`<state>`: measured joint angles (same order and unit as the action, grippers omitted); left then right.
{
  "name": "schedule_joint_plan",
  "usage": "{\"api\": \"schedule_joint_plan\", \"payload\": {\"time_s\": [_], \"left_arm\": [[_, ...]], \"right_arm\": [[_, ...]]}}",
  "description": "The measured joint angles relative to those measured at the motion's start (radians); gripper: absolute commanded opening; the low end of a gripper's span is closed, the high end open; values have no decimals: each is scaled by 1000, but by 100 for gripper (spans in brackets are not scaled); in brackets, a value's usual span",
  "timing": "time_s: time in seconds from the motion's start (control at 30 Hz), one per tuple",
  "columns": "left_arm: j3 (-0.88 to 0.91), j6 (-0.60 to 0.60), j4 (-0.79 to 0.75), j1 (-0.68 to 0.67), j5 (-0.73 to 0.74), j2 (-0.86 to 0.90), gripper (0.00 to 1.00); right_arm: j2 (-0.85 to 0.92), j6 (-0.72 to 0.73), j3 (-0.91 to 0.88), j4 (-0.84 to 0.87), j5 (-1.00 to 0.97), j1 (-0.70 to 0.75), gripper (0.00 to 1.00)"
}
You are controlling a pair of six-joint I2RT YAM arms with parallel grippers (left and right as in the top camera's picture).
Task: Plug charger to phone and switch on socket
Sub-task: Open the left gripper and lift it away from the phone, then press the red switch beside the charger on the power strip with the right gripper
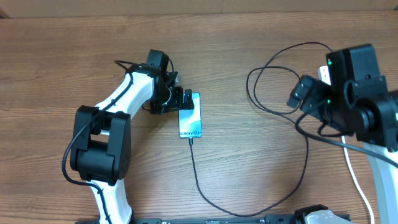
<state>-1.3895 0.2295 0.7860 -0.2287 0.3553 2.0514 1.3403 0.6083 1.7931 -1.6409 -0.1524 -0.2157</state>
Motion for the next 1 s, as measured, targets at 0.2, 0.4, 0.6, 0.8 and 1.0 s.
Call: {"api": "schedule_joint_plan", "payload": {"time_s": [0.2,0.4,0.6,0.8,1.0], "left_arm": [[-23,31,64,1,-149,2,100],[-31,55,126,9,-242,2,100],[-31,113,131,17,-280,-158,100],[-41,139,152,17,-356,-526,100],[-47,139,211,17,-478,-837,100]], "right_arm": [[71,32,0,43,10,56,97],[141,39,0,89,33,199,46],[205,26,0,192,67,391,17],[318,2,0,248,80,539,4],[491,-58,0,343,203,663,4]]}}
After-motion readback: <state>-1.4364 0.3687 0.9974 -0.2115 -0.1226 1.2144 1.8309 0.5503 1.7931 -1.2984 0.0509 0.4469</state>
